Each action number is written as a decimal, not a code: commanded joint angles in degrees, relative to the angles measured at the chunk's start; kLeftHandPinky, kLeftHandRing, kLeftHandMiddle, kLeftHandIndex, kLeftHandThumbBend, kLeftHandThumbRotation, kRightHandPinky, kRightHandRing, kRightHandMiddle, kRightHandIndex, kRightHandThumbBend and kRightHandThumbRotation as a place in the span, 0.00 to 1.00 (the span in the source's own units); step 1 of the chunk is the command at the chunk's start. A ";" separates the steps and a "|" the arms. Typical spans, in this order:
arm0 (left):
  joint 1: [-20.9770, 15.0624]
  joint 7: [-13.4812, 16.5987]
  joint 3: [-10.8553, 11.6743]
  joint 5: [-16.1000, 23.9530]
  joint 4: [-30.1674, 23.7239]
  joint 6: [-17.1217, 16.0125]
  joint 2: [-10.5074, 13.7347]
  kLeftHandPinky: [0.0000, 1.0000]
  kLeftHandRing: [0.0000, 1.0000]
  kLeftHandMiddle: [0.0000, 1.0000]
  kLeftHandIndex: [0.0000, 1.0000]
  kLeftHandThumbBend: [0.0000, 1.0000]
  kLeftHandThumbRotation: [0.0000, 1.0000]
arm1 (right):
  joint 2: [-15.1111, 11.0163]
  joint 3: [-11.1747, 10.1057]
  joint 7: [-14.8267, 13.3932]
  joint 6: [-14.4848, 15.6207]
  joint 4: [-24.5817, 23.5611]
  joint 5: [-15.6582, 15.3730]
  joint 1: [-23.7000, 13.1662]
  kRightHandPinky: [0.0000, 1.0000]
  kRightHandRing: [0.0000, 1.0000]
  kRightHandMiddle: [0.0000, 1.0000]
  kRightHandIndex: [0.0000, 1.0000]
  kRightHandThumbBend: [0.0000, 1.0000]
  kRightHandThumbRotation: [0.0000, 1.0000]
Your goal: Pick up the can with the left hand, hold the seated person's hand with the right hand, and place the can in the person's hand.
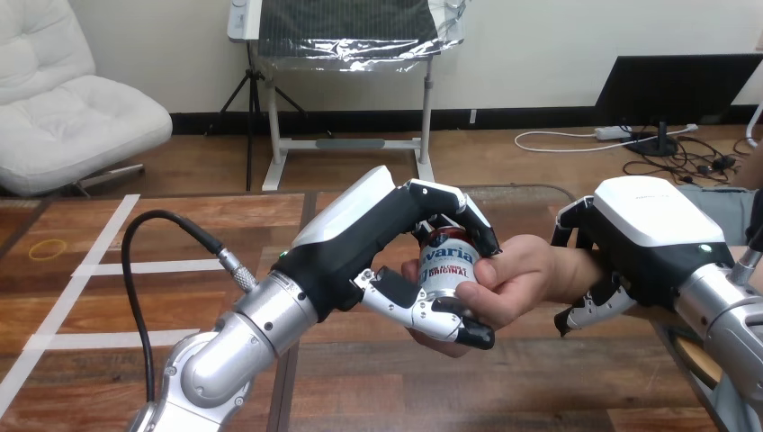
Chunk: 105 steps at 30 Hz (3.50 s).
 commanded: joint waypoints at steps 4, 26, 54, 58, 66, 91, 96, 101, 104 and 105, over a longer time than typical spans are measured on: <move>-3.42 0.17 1.16 0.50 0.54 0.14 0.68 0.34 0.39 0.46 0.53 0.69 0.00 | -0.82 -3.06 -1.73 1.31 1.12 -0.51 -3.10 0.24 0.31 0.41 0.49 0.81 0.00; -6.37 -8.28 -1.24 9.79 -2.47 3.80 6.74 0.77 0.94 0.96 0.96 0.94 0.36 | -2.80 -1.28 0.51 0.78 -0.41 -7.40 -2.98 0.59 0.68 0.73 0.72 0.85 0.00; -7.32 -13.81 0.03 7.59 0.16 1.15 11.86 1.00 1.00 1.00 1.00 0.99 0.43 | -2.08 -0.91 5.40 3.83 -3.26 -13.33 -2.17 0.82 0.90 0.90 0.85 0.88 0.11; -7.02 -13.87 0.69 6.61 1.07 0.60 12.87 1.00 1.00 1.00 1.00 0.97 0.44 | -2.17 -1.07 5.84 3.94 -3.69 -13.32 -1.83 0.82 0.90 0.91 0.85 0.88 0.12; -6.34 -12.87 1.80 5.52 2.21 -0.16 14.41 1.00 1.00 1.00 1.00 0.93 0.42 | -2.49 -1.36 6.70 4.76 -4.64 -13.77 -1.14 0.82 0.90 0.91 0.86 0.87 0.14; -1.03 -8.83 9.44 0.33 6.15 -5.36 17.86 1.00 1.00 1.00 1.00 0.86 0.43 | -3.06 -5.51 8.51 7.04 -11.54 -12.83 3.17 0.80 0.87 0.88 0.85 0.87 0.12; 0.78 -8.63 10.97 -0.50 5.03 -4.44 18.04 1.00 1.00 1.00 1.00 0.84 0.43 | -2.72 -6.68 9.45 7.73 -13.91 -12.40 4.40 0.79 0.87 0.87 0.85 0.87 0.10; 2.82 -8.03 12.72 -2.44 3.71 -2.88 17.44 1.00 1.00 1.00 1.00 0.82 0.41 | -2.06 -8.09 10.13 8.73 -17.64 -12.37 6.27 0.78 0.87 0.87 0.85 0.86 0.09; 4.17 -7.32 13.99 -4.04 2.71 -1.92 16.54 1.00 1.00 1.00 1.00 0.82 0.40 | -1.54 -9.02 9.46 8.73 -19.74 -12.23 7.55 0.78 0.85 0.86 0.83 0.87 0.08; 4.47 -7.14 14.25 -4.41 2.47 -1.71 16.36 1.00 1.00 1.00 1.00 0.82 0.39 | -1.43 -9.23 9.28 8.71 -20.19 -12.18 7.84 0.77 0.85 0.86 0.83 0.87 0.07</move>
